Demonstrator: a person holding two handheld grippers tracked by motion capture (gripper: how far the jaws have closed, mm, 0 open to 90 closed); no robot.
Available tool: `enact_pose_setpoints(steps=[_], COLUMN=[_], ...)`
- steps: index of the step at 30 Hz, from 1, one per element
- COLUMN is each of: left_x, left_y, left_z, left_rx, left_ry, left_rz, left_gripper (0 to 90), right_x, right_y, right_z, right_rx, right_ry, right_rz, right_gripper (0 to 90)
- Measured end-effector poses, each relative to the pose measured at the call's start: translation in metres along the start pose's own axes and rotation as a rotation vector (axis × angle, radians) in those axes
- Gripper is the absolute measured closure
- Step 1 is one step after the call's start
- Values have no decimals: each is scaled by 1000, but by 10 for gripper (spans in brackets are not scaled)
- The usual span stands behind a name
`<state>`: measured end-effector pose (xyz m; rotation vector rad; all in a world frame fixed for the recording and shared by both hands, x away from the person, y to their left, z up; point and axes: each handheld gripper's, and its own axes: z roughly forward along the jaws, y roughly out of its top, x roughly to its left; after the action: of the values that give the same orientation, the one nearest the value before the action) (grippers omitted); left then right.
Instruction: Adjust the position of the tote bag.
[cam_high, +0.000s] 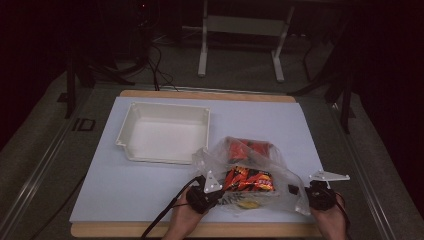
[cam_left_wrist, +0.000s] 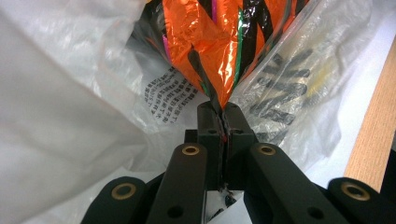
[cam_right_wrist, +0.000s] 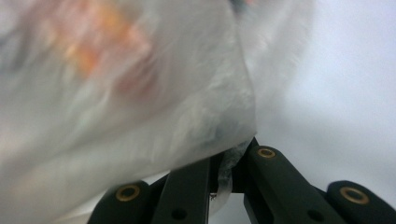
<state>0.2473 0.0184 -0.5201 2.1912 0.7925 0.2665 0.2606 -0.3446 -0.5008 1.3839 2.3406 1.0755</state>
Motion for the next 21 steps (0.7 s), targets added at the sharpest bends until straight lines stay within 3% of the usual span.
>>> enact_pose_setpoints(steps=[3,8,11,13,16,19,21], left_x=[3,6,5,5,6,8,9], left_y=[-2,-5,-6,-7,-6,-6,-5], left_z=[-1,-1,-3,-4,-8,-8,-7], left_rx=[-7,-5,-17,-23,-36,-47,-49], left_ry=[-7,-19,-26,-26,-33,-37,-37], left_rz=[-16,-30,-17,-10,-10,-25,-34], left_gripper=[889,878,812,767,714,657,625], right_x=[-9,-14,-13,-8,-6,-1,5], right_y=[-3,-6,-6,-6,-7,-7,-4], right_z=[3,3,1,-4,-14,-21,-19], right_rx=[38,57,58,31,10,-35,-46], right_ry=[-44,-46,14,38,66,130,127], right_rz=[25,53,41,10,-1,9,-1], right_gripper=[895,891,702,591,507,454,442])
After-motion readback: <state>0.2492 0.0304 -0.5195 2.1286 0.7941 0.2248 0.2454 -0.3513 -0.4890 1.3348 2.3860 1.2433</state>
